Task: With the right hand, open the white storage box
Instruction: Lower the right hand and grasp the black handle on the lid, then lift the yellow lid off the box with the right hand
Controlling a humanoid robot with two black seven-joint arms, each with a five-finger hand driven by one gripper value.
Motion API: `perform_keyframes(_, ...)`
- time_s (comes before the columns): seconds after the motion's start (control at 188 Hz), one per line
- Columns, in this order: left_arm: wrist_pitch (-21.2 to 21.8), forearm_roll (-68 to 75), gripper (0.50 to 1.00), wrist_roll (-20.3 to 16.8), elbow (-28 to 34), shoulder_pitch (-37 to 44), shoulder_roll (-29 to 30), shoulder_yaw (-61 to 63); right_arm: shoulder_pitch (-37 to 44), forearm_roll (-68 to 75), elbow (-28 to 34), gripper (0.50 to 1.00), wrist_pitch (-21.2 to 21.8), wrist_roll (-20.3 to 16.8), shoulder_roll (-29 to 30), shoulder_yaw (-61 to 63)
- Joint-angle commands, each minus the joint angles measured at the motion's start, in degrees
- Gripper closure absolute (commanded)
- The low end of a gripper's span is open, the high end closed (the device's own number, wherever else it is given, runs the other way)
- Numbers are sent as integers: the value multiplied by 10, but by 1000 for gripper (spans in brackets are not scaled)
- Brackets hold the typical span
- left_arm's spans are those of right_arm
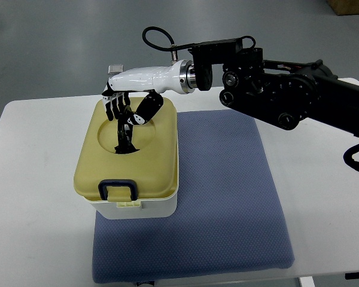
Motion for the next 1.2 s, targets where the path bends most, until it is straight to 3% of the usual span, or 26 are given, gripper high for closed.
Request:
perform_keyframes(0.0,0,0,500,0,0,0,0,0,1,0,0,1000,-5,0,-1,1)
perform_keyframes(0.33,0,0,500,0,0,0,0,0,41,13,2,1000,5,12,-19,12)
perform_keyframes(0.57,0,0,500,0,0,0,0,0,74,29,40,1000,68,17,-82,47)
perform_keyframes(0.852,0,0,500,0,0,0,0,0,74,29,63,1000,149,32,-195,54)
perform_keyframes(1.022,0,0,500,1,0,0,0,1,60,28,63,1000,178,41,-271,45)
perform_keyframes(1.192,0,0,500,17,0,0,0,1,31,21,62,1000,178,42,-334,42)
